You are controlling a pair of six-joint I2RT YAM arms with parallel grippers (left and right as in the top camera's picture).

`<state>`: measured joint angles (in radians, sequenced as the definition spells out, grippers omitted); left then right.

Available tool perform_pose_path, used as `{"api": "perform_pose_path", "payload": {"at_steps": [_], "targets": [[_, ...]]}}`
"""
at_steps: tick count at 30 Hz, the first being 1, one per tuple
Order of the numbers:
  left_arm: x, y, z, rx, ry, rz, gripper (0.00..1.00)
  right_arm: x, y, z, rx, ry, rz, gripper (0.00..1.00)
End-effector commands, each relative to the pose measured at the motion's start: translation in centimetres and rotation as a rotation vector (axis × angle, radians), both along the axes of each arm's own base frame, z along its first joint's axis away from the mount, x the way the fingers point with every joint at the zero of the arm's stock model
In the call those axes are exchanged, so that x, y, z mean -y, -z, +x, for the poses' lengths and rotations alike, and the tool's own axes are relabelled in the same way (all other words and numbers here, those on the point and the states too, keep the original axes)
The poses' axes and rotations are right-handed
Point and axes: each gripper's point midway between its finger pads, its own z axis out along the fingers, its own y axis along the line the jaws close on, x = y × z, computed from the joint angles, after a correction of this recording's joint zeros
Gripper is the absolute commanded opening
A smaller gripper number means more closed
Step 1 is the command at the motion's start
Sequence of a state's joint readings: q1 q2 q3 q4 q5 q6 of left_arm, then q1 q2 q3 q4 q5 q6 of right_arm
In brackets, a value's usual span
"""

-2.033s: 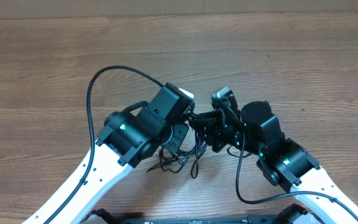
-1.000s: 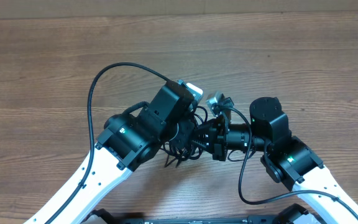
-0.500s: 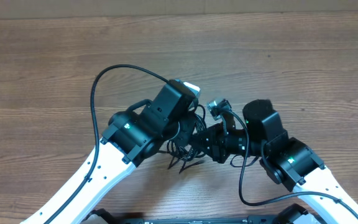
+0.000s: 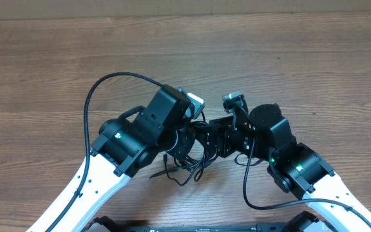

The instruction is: Untangle cables

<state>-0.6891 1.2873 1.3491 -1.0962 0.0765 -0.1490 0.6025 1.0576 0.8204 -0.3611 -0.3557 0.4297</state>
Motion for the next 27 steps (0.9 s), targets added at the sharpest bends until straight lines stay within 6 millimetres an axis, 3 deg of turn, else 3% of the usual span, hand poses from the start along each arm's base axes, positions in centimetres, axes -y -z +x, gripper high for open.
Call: {"api": "perform_pose_path", "payload": {"at_steps": [1,6,11,15,18,27], "targets": [[0.2,-1.9,0.0,0.041,0.011,-0.042,0.04,0.9,0.3,1.0,0.007,0.068,-0.019,1.00],[-3.0,-1.9,2.4,0.078,-0.299,0.003,0.04,2.7,0.5,1.3,-0.001,0.145,-0.054,1.00],[-6.0,-2.1,4.2,0.079,-0.620,-0.041,0.04,4.7,-2.0,1.3,0.020,0.266,0.013,1.00],[-7.3,-2.1,4.9,0.032,-0.821,-0.130,0.04,5.0,-3.5,0.7,-0.004,0.304,0.097,1.00],[-7.2,-2.1,5.3,0.017,-0.869,-0.168,0.05,4.0,-3.6,-0.5,-0.036,0.229,0.119,1.00],[-6.4,-2.0,5.0,-0.020,-0.842,-0.194,0.05,0.6,1.3,-1.6,-0.218,0.081,0.049,0.99]]}}
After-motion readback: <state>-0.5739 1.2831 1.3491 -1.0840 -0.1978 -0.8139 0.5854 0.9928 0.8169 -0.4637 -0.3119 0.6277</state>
